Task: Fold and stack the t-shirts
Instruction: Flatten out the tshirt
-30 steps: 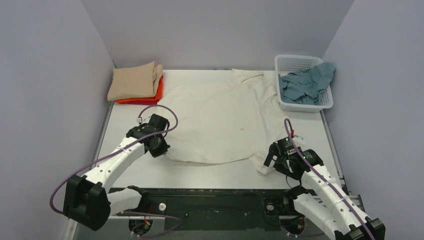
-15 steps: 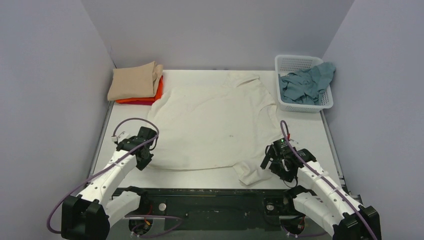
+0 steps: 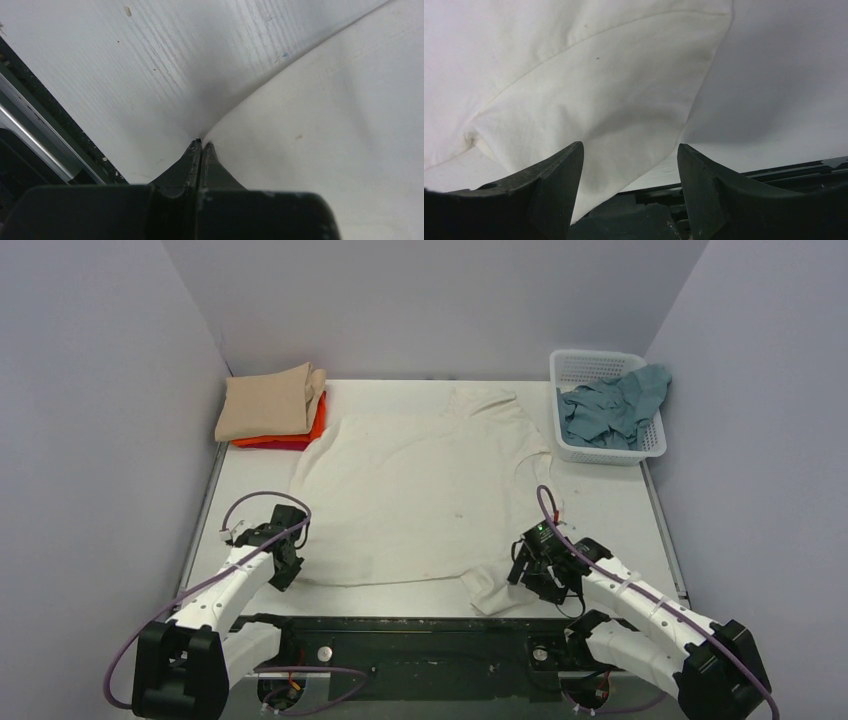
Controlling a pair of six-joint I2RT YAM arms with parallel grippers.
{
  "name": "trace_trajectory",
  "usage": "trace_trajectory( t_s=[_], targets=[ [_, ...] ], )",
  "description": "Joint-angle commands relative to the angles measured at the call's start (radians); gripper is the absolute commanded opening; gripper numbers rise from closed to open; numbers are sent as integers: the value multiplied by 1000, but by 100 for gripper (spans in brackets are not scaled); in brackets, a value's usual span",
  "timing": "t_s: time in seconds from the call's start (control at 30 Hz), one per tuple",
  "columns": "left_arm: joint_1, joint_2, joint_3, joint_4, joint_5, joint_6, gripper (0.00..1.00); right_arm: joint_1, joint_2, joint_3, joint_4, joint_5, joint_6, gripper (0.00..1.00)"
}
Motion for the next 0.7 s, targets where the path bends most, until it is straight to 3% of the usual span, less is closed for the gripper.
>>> trace_trajectory(
  t_s=[0.0, 0.17, 0.33, 0.5, 0.67],
  targets=[
    [8, -46, 2, 46, 13, -8, 0, 10, 30, -36, -2, 68, 66, 60],
    [7, -39, -7, 62, 14, -7, 0, 9, 92, -70, 56, 135, 90, 48],
    [9, -22, 8, 60, -2, 6, 0, 6, 125, -8, 15, 193, 71, 0],
    [9, -30, 26, 48, -9, 15, 0, 1, 66, 157, -244, 248, 10, 0],
    [11, -56, 16, 46, -9, 15, 0, -93, 28, 236, -480, 334, -38, 0]
  ],
)
